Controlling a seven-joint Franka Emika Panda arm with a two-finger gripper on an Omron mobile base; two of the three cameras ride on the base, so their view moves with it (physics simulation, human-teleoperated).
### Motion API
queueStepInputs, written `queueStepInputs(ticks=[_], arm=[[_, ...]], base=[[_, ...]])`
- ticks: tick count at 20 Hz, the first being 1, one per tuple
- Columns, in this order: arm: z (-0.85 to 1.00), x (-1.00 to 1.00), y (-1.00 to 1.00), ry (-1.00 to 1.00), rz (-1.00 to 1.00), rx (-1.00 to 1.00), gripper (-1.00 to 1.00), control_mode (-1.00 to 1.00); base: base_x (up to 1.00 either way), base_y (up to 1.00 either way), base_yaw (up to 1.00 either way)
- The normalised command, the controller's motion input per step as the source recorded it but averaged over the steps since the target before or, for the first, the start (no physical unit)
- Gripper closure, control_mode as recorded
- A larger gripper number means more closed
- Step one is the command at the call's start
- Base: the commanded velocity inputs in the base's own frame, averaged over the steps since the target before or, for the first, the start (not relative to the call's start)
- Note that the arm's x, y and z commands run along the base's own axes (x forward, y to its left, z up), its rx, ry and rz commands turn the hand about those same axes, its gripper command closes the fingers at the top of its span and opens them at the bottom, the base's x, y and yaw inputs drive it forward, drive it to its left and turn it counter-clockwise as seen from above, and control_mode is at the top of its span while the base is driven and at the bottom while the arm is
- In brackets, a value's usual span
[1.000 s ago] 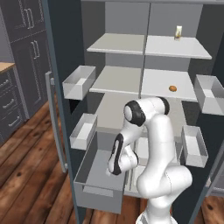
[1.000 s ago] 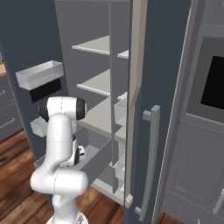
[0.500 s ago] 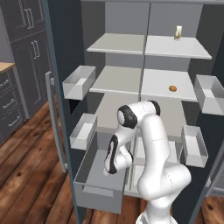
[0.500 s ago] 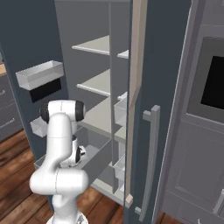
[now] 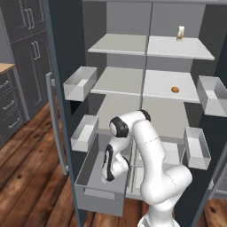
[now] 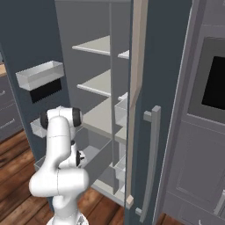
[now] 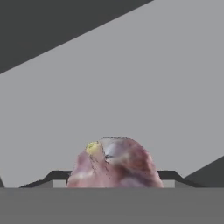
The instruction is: Take the tangerine and garlic from the fridge shelf and place them in the freezer drawer to begin freezing them.
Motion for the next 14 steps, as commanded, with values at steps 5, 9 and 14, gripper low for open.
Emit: queueStepInputs(ticks=[5, 9, 14], arm=[[-0.5, 0.3, 0.02, 0.01, 0.0, 0.0, 1.0, -1.0], [-0.42, 0.41, 0.0, 0.01, 0.0, 0.0, 1.0, -1.0], [-0.48, 0.44, 0.0, 0.01, 0.0, 0.0, 1.0, -1.0]], base=[[0.0, 0.0, 0.0], [0.0, 0.0, 0.0], [0.0, 0.0, 0.0]])
